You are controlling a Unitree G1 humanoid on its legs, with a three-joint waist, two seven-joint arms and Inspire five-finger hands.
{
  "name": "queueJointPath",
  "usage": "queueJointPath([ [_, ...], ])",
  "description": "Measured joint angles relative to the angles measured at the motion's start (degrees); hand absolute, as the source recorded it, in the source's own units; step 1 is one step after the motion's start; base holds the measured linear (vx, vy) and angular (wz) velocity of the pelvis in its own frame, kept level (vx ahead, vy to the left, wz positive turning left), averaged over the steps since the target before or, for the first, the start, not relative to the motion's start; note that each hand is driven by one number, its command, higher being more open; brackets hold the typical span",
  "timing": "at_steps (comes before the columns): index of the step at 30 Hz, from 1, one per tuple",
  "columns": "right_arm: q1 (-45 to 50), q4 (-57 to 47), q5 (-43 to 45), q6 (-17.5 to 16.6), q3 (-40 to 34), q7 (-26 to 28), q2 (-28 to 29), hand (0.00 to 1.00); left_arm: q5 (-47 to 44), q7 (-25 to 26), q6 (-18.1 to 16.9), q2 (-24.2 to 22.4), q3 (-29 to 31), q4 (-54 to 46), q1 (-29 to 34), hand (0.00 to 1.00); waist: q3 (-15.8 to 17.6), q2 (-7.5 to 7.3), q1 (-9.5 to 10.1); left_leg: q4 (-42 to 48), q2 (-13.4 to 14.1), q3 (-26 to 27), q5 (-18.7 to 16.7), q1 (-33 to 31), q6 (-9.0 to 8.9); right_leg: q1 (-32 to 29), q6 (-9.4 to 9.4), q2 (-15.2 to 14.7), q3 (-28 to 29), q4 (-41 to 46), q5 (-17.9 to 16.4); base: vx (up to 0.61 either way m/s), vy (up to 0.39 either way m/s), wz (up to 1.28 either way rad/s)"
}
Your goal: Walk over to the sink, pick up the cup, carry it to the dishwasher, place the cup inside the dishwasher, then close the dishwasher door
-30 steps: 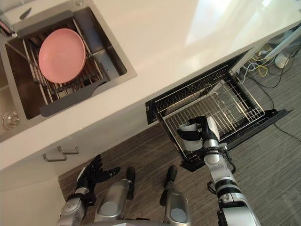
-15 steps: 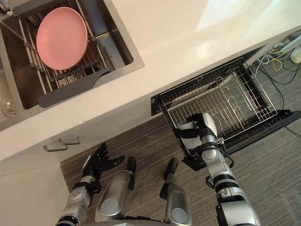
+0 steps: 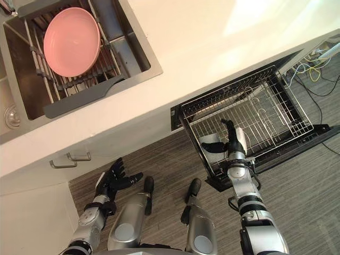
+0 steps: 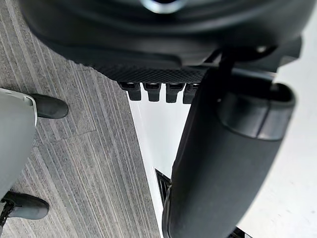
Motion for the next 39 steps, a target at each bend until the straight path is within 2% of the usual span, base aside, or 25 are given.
queueJointPath([
  [3, 3.9, -7.1, 5.6, -0.3, -3.2, 0.8, 2.0, 1.0, 0.0, -0.2, -0.4, 0.0, 0.0, 0.1, 2.1, 1.0, -1.7, -1.03, -1.2, -0.8, 0.0, 0.8, 0.0, 1.6, -0.01, 0.9, 0.0, 0.0, 0.7, -0.2, 0.0, 0.02, 0.008, -0.13],
  [8, 15.8, -24.1, 9.0, -3.9, -4.5, 4.3, 6.6, 1.0, 0.1, -0.1, -0.4, -1.5, 0.0, 0.2, 7.4, 1.0, -8.2, -2.3, -3.11, -2.7, 0.1, 2.7, -0.2, 4.8, -0.2, 2.6, 0.05, 0.3, 2.6, -1.2, 0.0, 0.02, 0.002, -0.18],
  [9, 17.2, -25.9, 9.3, -4.4, -4.5, 5.2, 7.4, 1.0, 0.1, 0.0, -0.4, -1.9, 0.0, 0.2, 8.1, 1.0, -8.7, -2.31, -3.31, -3.0, 0.1, 2.9, -0.2, 5.6, -0.24, 3.1, 0.05, 0.4, 2.8, -1.4, 0.0, 0.01, -0.013, -0.19],
  [11, 23.5, -31.7, 9.3, -5.9, -3.4, 8.2, 10.7, 1.0, 0.1, 0.3, -0.4, -3.1, 0.1, 0.5, 10.8, 1.0, -11.9, -2.29, -4.29, -4.5, 0.3, 3.4, -0.3, 7.6, -0.36, 4.8, 0.12, 0.7, 3.1, -2.4, -0.1, 0.01, -0.018, -0.13],
  [16, 32.1, -37.6, 9.4, -7.4, 0.9, 13.1, 16.0, 1.0, 0.1, 0.7, -0.6, -4.3, 1.9, 1.1, 13.9, 1.0, -15.7, -1.99, -5.07, -7.1, 1.1, 5.3, -0.5, 12.1, -0.88, 7.8, 0.28, 1.2, 4.4, -3.4, -0.5, 0.01, -0.017, -0.19],
  [20, 34.8, -40.5, 10.5, -8.7, 2.9, 15.0, 18.3, 1.0, 0.1, 1.5, -1.0, -5.0, 1.8, 1.8, 15.7, 1.0, -16.9, -1.49, -5.5, -8.3, 1.1, 5.7, -0.4, 14.6, -0.92, 9.7, 0.34, 1.2, 4.5, -3.5, -0.8, 0.02, 0.0, -0.04],
  [23, 36.8, -44.5, 10.5, -11.4, 2.8, 16.5, 19.3, 1.0, -0.4, 1.5, -1.7, -5.5, 2.3, 1.9, 17.4, 1.0, -18.3, -1.41, -5.61, -8.4, 1.0, 5.6, -0.3, 15.2, -0.82, 10.1, 0.47, 1.1, 4.3, -3.3, -1.2, 0.02, 0.009, 0.03],
  [26, 37.7, -47.0, 10.6, -13.7, 2.8, 17.4, 19.4, 1.0, -0.9, 1.5, -2.1, -5.8, 2.9, 2.0, 17.8, 1.0, -18.3, -1.4, -5.7, -8.4, 0.9, 5.2, -0.4, 16.3, -0.86, 11.4, 0.61, 1.0, 4.0, -3.0, -1.8, 0.03, 0.014, 0.09],
  [31, 37.7, -49.2, 11.6, -16.3, 3.7, 18.8, 19.3, 1.0, -1.1, 1.5, -2.3, -5.9, 2.9, 2.2, 18.0, 1.0, -18.3, -1.22, -5.83, -6.1, 0.9, 3.8, -1.7, 17.1, -0.67, 12.0, 0.91, 0.4, 3.1, 1.2, -4.6, 0.0, 0.013, 0.13],
  [33, 37.7, -49.2, 11.6, -16.4, 4.0, 19.2, 19.2, 1.0, -1.2, 1.5, -2.4, -6.2, 2.9, 2.5, 18.0, 1.0, -18.2, -0.38, -5.96, -1.8, 1.4, 2.4, -4.0, 16.1, -0.39, 12.3, 1.05, 0.3, 2.0, 4.7, -7.0, -0.04, 0.012, 0.27],
  [35, 37.7, -49.3, 11.8, -16.4, 4.8, 19.1, 18.5, 1.0, -1.8, 1.4, -2.8, -6.7, 2.9, 3.1, 18.3, 1.0, -17.9, 1.2, -5.93, 2.0, 1.9, 2.0, -6.1, 15.7, -0.29, 12.3, 1.32, -0.1, 1.8, 8.3, -9.9, -0.03, 0.037, 0.15],
  [37, 37.9, -50.1, 12.6, -16.4, 5.3, 19.3, 17.7, 1.0, -3.0, 1.1, -2.8, -6.9, 2.8, 3.4, 18.9, 1.0, -17.8, 2.02, -5.96, 3.8, 1.9, 2.0, -7.0, 15.3, -0.31, 12.0, 1.48, -0.7, 1.7, 10.1, -11.1, -0.03, 0.057, 0.1],
  [39, 37.9, -51.7, 12.6, -16.4, 5.0, 19.0, 17.0, 1.0, -4.5, 0.8, -2.8, -6.9, 2.8, 3.4, 19.0, 1.0, -17.7, 2.05, -5.93, 4.1, 1.5, 2.6, -7.0, 14.4, -0.36, 11.3, 1.75, -1.5, 1.4, 11.0, -11.5, -0.04, 0.052, 0.17],
])
